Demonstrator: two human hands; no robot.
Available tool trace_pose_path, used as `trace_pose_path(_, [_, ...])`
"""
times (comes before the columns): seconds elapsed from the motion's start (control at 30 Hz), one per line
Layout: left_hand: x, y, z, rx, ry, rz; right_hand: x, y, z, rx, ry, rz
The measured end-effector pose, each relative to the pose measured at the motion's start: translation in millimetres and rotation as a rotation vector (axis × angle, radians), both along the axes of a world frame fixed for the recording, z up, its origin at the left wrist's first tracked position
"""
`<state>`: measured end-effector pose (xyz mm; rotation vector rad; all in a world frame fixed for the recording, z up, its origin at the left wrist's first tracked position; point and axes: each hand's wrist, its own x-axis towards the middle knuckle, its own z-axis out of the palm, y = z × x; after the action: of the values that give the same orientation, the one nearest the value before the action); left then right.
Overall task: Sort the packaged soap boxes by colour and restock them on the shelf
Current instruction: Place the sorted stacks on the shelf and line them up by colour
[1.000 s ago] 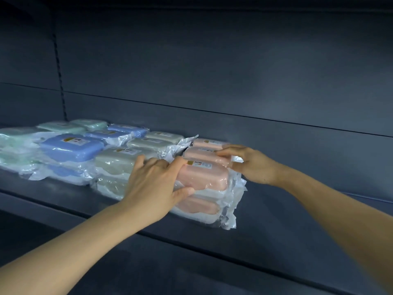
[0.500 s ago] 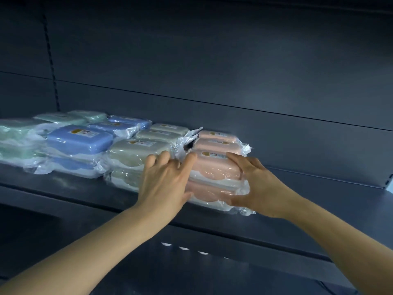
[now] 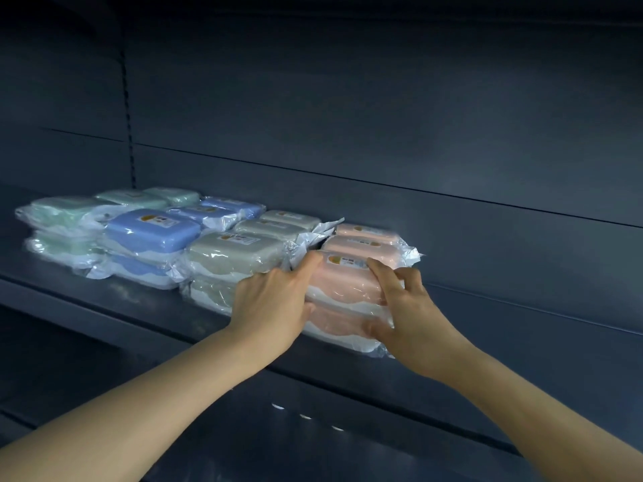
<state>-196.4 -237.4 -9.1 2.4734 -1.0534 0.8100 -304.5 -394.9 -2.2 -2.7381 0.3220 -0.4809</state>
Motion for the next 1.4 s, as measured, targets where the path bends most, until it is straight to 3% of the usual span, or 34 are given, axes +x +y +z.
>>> trace_pose_path(0.47, [16.7, 66.2, 9.5, -0.024, -0.046, 0.049, -20.4, 4.7, 6.5, -0.076, -0.025, -0.032])
trace_pose_path(0.73, [65.5, 97.3, -1.1, 0.124, -0.062, 0.006, -5.9, 34.0, 15.0, -0.142, 0.005, -0.167])
trace_pose_path(1.03, [108.0, 90.4, -5.5, 0.147, -0.173, -0.24, 1.7, 79.5, 2.8, -0.177, 0.063, -0.532])
trace_pose_path(1.17, [118.4, 81.9, -6.3, 0.171, -0.189, -0.287, 11.5, 84.4, -1.0, -0.104, 0.072, -0.548])
trace_pose_path(1.4, [125.5, 76.9, -0.1, 0.294, -0.164, -0.307, 17.8, 73.2, -4.7, -0.202, 0.015, -0.569])
